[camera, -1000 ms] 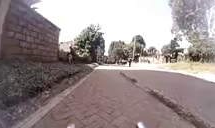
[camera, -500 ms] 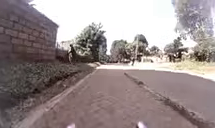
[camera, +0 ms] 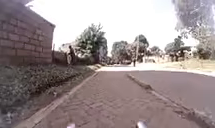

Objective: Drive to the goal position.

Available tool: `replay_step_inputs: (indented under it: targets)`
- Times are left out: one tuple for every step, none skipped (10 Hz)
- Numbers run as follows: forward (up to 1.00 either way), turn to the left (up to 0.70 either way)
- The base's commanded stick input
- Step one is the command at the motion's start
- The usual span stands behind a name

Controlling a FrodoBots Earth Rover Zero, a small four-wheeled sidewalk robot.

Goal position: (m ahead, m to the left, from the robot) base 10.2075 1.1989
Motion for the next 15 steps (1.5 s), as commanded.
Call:
replay_step_inputs:
  targets:
    - [1.0, 0.0]
    - [1.0, 0.0]
    - [1.0, 0.0]
    - [1.0, 0.0]
    - [1.0, 0.0]
    - [1.0, 0.0]
    - [1.0, 0.0]
    - [1.0, 0.0]
    - [1.0, 0.0]
    - [1.0, 0.0]
    - [1.0, 0.0]
    - [1.0, 0.0]
    - [1.0, 0.0]
    - [1.0, 0.0]
    - [1.0, 0.0]
